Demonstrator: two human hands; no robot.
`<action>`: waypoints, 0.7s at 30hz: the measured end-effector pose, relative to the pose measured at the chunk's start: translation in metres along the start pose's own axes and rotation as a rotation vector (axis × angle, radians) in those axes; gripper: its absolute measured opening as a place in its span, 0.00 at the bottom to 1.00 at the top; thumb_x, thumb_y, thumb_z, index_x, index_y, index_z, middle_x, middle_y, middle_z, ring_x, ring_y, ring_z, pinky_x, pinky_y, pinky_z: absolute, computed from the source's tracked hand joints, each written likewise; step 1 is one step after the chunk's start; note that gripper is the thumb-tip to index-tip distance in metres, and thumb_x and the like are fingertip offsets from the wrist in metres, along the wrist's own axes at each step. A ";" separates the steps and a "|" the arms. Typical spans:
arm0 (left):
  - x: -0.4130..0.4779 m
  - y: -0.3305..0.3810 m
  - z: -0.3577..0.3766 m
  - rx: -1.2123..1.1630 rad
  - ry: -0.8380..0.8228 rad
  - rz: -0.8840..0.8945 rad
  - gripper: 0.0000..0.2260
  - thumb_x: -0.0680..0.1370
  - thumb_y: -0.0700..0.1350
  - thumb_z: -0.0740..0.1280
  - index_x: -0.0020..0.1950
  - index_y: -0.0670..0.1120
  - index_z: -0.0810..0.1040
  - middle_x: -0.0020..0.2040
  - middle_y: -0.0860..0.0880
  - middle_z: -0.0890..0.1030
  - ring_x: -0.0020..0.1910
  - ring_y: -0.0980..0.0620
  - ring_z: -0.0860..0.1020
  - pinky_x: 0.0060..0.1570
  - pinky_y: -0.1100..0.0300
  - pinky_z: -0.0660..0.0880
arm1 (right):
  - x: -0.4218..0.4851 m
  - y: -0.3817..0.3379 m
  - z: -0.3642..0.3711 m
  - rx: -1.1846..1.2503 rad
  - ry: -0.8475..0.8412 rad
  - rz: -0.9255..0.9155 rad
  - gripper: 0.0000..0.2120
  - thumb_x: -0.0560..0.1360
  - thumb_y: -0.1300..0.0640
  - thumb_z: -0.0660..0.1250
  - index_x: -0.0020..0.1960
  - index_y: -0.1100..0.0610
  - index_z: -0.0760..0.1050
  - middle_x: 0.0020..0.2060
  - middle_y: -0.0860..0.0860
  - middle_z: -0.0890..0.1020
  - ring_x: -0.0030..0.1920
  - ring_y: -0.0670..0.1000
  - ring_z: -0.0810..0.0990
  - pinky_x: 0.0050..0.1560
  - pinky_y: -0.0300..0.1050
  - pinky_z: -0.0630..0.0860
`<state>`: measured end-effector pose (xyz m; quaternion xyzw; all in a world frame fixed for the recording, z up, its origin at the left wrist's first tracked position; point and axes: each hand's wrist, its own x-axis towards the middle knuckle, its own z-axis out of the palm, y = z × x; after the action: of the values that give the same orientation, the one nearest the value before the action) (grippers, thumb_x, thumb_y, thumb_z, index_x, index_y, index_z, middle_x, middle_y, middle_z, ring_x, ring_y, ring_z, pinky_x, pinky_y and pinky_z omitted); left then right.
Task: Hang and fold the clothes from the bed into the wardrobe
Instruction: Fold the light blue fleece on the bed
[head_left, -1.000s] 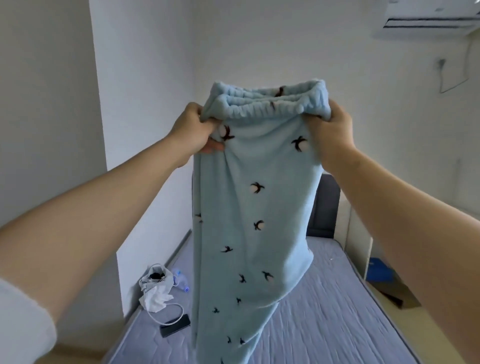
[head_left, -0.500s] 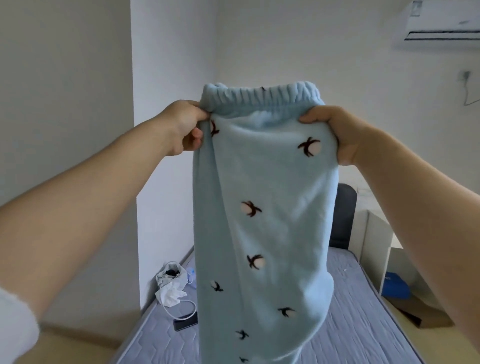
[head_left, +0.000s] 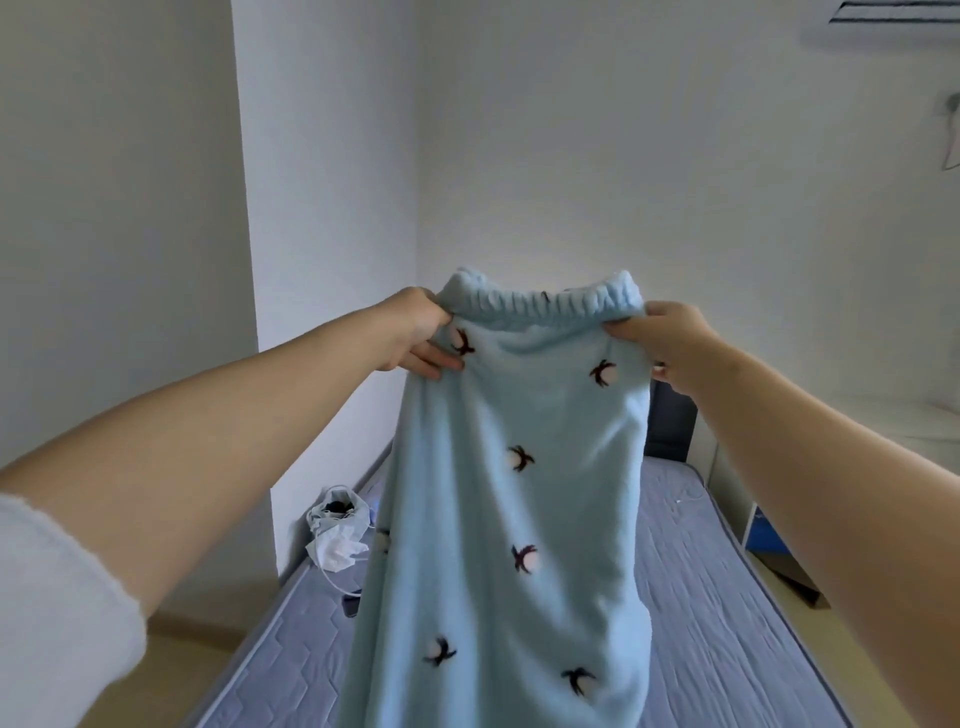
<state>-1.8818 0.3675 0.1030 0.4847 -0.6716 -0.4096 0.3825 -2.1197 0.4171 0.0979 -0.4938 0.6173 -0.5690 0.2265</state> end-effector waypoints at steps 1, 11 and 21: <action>0.002 0.004 0.001 -0.022 0.029 0.051 0.08 0.81 0.41 0.53 0.45 0.49 0.69 0.42 0.47 0.79 0.34 0.48 0.80 0.39 0.55 0.78 | 0.002 -0.004 -0.001 -0.006 0.058 -0.054 0.06 0.72 0.59 0.71 0.47 0.59 0.77 0.46 0.58 0.81 0.38 0.51 0.79 0.38 0.46 0.79; -0.038 0.057 -0.036 -0.272 0.238 0.605 0.09 0.81 0.40 0.55 0.45 0.52 0.68 0.48 0.52 0.78 0.38 0.53 0.82 0.34 0.67 0.75 | -0.042 -0.084 -0.027 0.254 0.190 -0.591 0.09 0.70 0.62 0.69 0.36 0.50 0.74 0.32 0.45 0.77 0.32 0.42 0.76 0.34 0.37 0.75; -0.117 -0.031 -0.024 -0.301 0.017 0.438 0.12 0.82 0.38 0.55 0.55 0.51 0.75 0.41 0.58 0.83 0.38 0.51 0.84 0.40 0.59 0.81 | -0.120 -0.013 -0.032 0.302 -0.299 -0.362 0.11 0.70 0.65 0.71 0.51 0.57 0.77 0.45 0.53 0.84 0.48 0.53 0.84 0.47 0.47 0.81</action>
<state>-1.8212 0.4701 0.0696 0.2690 -0.6888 -0.4083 0.5353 -2.0930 0.5383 0.0841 -0.6351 0.3870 -0.6065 0.2810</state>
